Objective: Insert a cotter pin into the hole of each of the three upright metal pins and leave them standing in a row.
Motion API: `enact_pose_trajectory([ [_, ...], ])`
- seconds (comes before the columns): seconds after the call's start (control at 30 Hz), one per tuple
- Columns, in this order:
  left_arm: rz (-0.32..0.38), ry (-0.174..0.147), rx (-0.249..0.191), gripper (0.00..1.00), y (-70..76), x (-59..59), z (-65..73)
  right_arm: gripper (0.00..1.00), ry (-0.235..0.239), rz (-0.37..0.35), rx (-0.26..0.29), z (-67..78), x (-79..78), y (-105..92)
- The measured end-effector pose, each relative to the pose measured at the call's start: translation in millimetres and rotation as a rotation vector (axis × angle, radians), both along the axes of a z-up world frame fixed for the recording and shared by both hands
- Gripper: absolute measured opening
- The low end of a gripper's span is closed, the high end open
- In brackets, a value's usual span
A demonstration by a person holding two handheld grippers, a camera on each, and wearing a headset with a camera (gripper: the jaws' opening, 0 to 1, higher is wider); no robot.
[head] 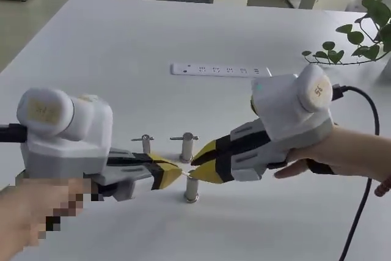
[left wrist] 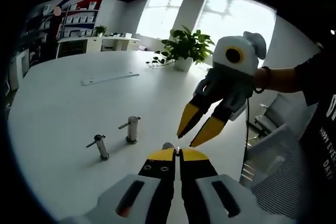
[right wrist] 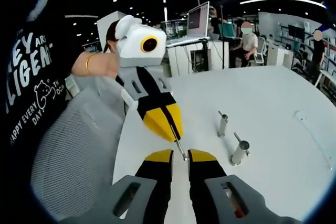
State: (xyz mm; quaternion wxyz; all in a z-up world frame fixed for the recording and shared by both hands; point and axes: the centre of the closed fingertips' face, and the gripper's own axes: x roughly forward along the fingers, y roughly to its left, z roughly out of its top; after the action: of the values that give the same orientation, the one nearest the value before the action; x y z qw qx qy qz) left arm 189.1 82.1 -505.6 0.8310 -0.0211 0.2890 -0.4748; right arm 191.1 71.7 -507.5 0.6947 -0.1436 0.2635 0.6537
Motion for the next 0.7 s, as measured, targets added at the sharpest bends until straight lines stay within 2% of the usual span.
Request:
enact_pose_trajectory([
  [0.17,-0.043,0.008,-0.006,0.00,1.0,-7.3,-1.7,0.09,0.098,-0.003,0.042,4.6,-8.3,-1.2],
  [0.27,-0.067,0.005,-0.014,0.00,2.2,-12.9,-2.0,0.12,0.190,0.000,0.068,6.0,-17.0,-2.7],
  [0.37,-0.087,-0.006,-0.032,0.00,2.0,-16.9,0.4,0.14,0.191,0.003,0.063,3.5,-18.1,-5.3],
  [0.7,-0.184,-0.047,-0.106,0.00,-5.7,-32.1,12.0,0.15,0.295,0.041,0.059,-1.3,-36.4,-7.9],
])
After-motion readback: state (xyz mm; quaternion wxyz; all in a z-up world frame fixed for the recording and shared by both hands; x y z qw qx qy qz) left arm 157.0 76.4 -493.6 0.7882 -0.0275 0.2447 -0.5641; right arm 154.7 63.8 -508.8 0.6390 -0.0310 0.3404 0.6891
